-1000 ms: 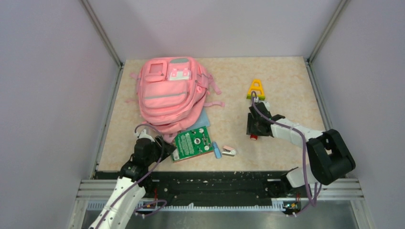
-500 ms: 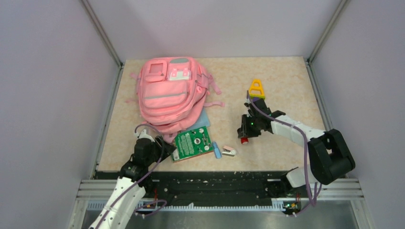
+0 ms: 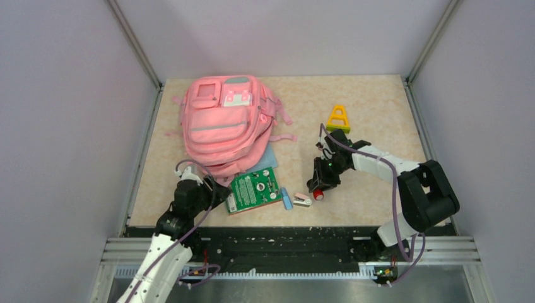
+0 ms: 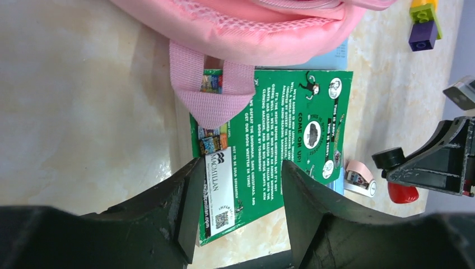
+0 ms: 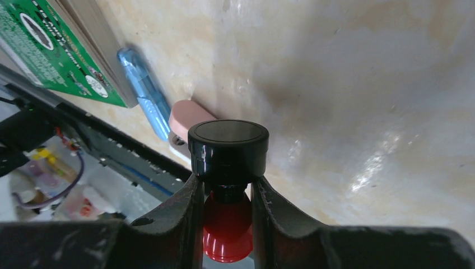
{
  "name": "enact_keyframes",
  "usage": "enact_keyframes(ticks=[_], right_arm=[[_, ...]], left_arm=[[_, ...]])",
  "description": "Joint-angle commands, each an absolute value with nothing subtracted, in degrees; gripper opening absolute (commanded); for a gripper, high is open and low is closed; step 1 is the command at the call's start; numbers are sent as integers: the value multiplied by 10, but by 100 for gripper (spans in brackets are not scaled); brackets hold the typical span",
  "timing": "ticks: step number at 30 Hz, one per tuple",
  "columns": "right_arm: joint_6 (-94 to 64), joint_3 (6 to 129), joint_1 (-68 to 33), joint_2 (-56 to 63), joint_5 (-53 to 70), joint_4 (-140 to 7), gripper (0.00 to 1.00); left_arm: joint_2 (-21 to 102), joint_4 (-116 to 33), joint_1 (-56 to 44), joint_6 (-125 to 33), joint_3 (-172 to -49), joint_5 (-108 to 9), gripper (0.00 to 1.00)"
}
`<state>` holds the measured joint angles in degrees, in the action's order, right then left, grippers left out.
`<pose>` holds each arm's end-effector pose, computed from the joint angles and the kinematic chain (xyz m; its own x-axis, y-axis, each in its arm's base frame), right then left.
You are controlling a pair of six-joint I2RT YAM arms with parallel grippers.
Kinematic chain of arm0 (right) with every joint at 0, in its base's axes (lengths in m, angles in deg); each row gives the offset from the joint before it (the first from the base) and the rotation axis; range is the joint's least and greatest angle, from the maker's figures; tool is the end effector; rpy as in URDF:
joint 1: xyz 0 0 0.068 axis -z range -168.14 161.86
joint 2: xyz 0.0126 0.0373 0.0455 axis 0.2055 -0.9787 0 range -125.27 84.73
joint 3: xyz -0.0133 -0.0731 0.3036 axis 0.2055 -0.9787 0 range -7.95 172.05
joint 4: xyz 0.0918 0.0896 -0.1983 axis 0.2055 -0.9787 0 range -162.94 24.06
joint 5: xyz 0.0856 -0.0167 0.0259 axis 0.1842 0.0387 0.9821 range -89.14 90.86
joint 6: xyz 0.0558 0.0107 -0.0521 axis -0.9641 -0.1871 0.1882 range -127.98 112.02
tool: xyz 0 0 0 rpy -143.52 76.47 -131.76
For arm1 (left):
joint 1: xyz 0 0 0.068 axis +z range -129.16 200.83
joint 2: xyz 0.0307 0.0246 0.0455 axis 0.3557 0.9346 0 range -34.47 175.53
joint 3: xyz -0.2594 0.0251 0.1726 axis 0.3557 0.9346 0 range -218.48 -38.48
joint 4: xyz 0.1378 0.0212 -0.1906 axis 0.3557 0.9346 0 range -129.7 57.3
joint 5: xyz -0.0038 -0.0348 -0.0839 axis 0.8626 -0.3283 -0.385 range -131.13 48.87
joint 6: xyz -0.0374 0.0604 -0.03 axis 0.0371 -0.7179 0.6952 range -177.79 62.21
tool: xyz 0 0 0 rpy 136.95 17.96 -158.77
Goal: Pack the student bag
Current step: Adjust the personal item at the center of the board.
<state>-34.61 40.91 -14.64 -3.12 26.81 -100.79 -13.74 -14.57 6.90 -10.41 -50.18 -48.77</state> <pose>0.2133 0.1384 0.2000 -0.9971 -0.0467 -0.0603 -0.0707 0.8629 0.5004 0.0700 -0.0263 0.1684 -0.6233 -0.5968 -0.5054 -0.1670 0.7330 -0.6594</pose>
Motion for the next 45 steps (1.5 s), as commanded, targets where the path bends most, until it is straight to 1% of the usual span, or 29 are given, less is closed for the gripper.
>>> enact_keyframes(ticks=[1,3,6,11,15,18,21,22,27,32,34,37,39,42,45], right_arm=[[-454,413,-137,-21,341,-1001,0],[-515,394,-125,-2,379,-960,0],[-590,365,-108,17,389,-914,0],[-678,306,-69,9,435,-865,0],[-712,309,-58,16,417,-880,0],[-722,312,-42,17,411,-892,4],[-738,297,-30,9,418,-890,5],[-742,294,-28,6,418,-888,9],[-748,290,-25,-21,431,-883,16],[-733,300,-16,-48,424,-894,26],[-723,311,-16,-59,417,-904,33],[-716,325,-13,-66,405,-913,48],[-707,338,-10,-71,397,-923,55],[-684,360,-3,-76,384,-941,61],[-682,374,1,-75,381,-941,62]], left_arm=[[-143,-150,68,-126,-533,-476,58],[-146,-147,68,-124,-534,-470,58],[-152,-147,68,-123,-533,-466,58],[-161,-144,68,-122,-537,-470,59],[-168,-142,68,-122,-537,-475,60],[-169,-145,68,-123,-536,-475,61],[-168,-144,68,-124,-538,-476,61],[-169,-145,68,-124,-537,-477,61],[-172,-145,68,-124,-537,-480,61],[-172,-146,68,-125,-537,-479,62],[-173,-146,68,-125,-537,-478,62],[-174,-145,68,-124,-538,-477,62],[-174,-143,68,-123,-538,-476,62],[-177,-143,68,-123,-538,-473,63],[-178,-142,68,-122,-537,-471,63]])
